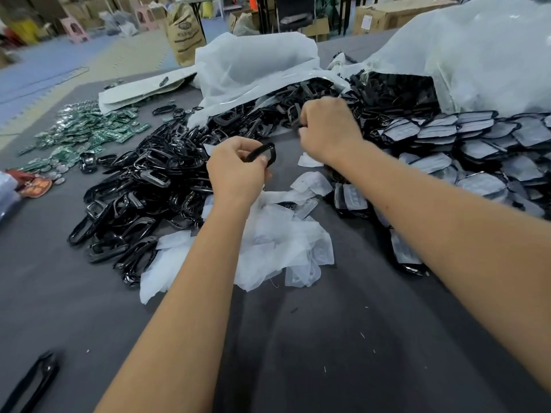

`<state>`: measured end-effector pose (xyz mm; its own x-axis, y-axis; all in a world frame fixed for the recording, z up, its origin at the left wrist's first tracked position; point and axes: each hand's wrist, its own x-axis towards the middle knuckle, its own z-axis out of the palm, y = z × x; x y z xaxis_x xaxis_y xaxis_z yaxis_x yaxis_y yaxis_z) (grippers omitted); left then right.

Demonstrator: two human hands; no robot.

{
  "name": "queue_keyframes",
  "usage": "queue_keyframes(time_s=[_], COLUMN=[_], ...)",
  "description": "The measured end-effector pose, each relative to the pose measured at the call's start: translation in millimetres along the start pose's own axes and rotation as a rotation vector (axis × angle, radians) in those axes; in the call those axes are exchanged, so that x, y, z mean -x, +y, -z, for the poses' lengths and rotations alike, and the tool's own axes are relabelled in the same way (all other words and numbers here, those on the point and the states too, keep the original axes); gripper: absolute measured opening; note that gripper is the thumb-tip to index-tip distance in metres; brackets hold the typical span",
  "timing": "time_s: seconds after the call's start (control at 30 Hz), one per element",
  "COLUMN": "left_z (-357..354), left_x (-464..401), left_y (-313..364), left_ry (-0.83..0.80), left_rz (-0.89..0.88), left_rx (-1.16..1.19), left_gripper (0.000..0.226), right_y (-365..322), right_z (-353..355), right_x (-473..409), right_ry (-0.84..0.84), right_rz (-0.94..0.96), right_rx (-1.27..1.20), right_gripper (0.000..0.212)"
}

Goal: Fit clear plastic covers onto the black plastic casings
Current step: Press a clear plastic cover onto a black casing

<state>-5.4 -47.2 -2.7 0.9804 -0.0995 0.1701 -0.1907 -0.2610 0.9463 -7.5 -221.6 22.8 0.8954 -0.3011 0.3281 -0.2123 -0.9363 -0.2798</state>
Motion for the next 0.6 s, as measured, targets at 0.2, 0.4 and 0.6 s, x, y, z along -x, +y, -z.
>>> queue_keyframes(time_s=[0.2, 0.4, 0.6], left_z=[-14, -42, -60], left_x=[-12, -10, -12], left_y=[10, 10, 10], left_ry=[-0.076, -0.133, -0.158], left_rz=[-0.045, 0.009, 0.014], left_rx=[-0.174, -0.119, -0.125], left_gripper=[0.025, 0.027, 0.029], right_y=[38, 69, 72], right_z=[21, 29, 29], right_x=[-40, -64, -62], right_ry=[-0.244, -0.43, -0.276], right_rz=[-0.342, -0.33, -0.18], right_rx=[0.4, 0.389, 0.372], right_gripper=[0.077, 0.116, 0.054])
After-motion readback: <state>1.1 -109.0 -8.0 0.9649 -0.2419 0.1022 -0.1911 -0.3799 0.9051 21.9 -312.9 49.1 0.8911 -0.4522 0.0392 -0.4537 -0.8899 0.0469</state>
